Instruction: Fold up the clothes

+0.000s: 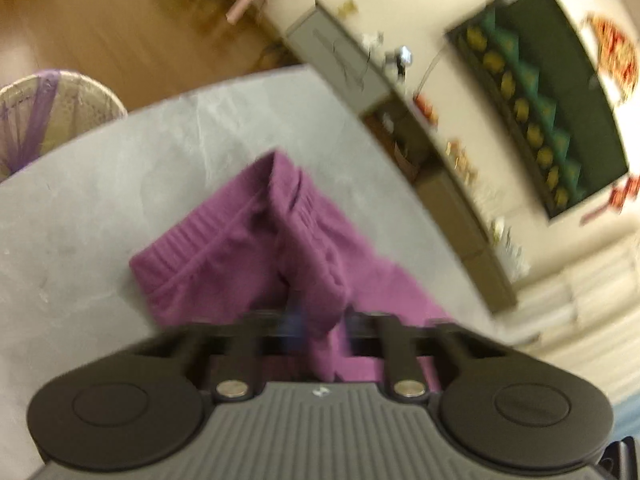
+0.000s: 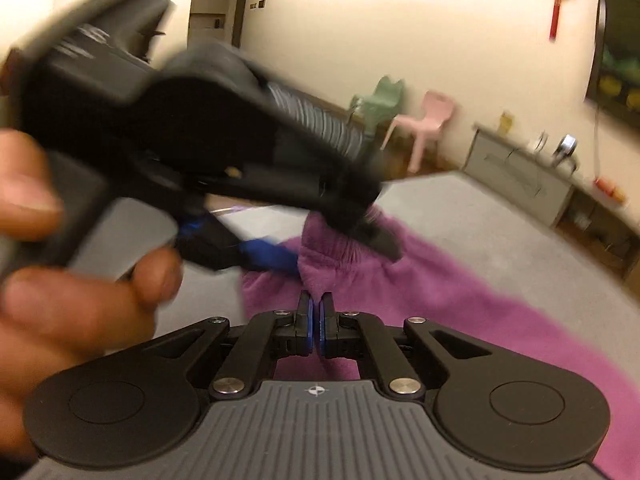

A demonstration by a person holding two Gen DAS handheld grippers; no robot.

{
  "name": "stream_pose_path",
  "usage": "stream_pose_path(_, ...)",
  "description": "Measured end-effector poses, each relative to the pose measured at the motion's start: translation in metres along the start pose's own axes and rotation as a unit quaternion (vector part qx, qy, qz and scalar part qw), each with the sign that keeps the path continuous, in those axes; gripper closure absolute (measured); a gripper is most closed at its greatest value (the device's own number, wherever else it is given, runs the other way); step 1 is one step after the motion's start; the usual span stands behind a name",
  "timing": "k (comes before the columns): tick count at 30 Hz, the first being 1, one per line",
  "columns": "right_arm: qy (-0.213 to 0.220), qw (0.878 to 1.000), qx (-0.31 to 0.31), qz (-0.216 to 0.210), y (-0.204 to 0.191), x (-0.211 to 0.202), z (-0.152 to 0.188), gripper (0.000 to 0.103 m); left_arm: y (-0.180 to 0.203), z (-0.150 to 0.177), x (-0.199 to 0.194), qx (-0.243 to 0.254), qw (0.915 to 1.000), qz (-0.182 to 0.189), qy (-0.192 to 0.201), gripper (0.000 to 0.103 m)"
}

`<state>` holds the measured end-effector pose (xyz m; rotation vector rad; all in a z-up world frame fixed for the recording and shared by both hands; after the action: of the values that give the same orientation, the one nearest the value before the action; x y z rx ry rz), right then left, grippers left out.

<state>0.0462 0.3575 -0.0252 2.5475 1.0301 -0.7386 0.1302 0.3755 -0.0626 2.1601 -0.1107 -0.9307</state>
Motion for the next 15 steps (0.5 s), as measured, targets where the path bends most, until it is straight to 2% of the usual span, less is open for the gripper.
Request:
stream_pose_path(1, -0.004, 1.000, 0.013, -0.005, 0.005, -0.007, 0.006, 0.083, -0.002, -0.003, -0.004, 0.002, 0.9998, -0.016, 0.013, 0.094)
stream_pose_path(2, -0.002, 1.000, 0.018, 0.003, 0.013, -0.023, 0.014, 0.075, -0.003, -0.006, -0.010, -0.001, 0.9997, -0.011, 0.021, 0.095)
stream_pose_path(3, 0.003, 1.000, 0.019, 0.016, 0.021, -0.042, 0.024, 0.059, -0.005, -0.011, -0.018, -0.015, 0.9994, 0.006, 0.031, 0.095)
stream_pose_path(4, 0.008, 0.999, 0.021, 0.029, 0.030, -0.061, 0.033, 0.052, -0.009, -0.014, -0.025, -0.024, 0.9988, 0.017, 0.039, 0.095)
stream_pose_path(6, 0.004, 0.995, -0.002, 0.097, 0.050, -0.099, 0.064, 0.048, -0.013, -0.020, -0.031, -0.031, 0.9982, 0.025, 0.043, 0.095)
stream_pose_path(8, -0.024, 0.984, -0.017, 0.175, 0.079, -0.125, 0.098, 0.048, -0.008, -0.019, -0.028, -0.020, 0.9988, 0.028, 0.034, 0.093)
stream_pose_path(9, -0.043, 0.977, -0.016, 0.207, 0.095, -0.133, 0.114, 0.048, -0.003, -0.017, -0.025, -0.012, 0.9992, 0.026, 0.029, 0.089)
stream_pose_path(10, -0.060, 0.970, -0.016, 0.236, 0.109, -0.139, 0.128, 0.048, 0.001, -0.015, -0.022, -0.004, 0.9994, 0.024, 0.024, 0.078)
stream_pose_path(11, -0.071, 0.964, -0.016, 0.255, 0.120, -0.143, 0.138, 0.048, 0.006, -0.011, -0.020, 0.007, 0.9996, 0.014, 0.022, 0.061)
stream_pose_path(13, -0.082, 0.958, -0.016, 0.274, 0.136, -0.146, 0.151, 0.049, 0.018, -0.002, -0.016, 0.039, 0.9990, -0.008, 0.022, 0.043)
stream_pose_path(15, -0.082, 0.957, -0.021, 0.278, 0.145, -0.142, 0.155, 0.051, 0.031, 0.009, -0.011, 0.089, 0.9951, -0.038, 0.021, 0.046)
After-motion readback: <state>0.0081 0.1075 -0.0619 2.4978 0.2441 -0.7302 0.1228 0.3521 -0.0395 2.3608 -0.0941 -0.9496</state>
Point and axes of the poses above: each gripper's, at about its wrist camera, not at the fingertips, and x roughly the way its jaws point, y to its right, z to its underside, the point moved 4 cm from there along x, roughly the way its jaws point, and after that the axes turned 1 degree about y, right-handed, at the moved point
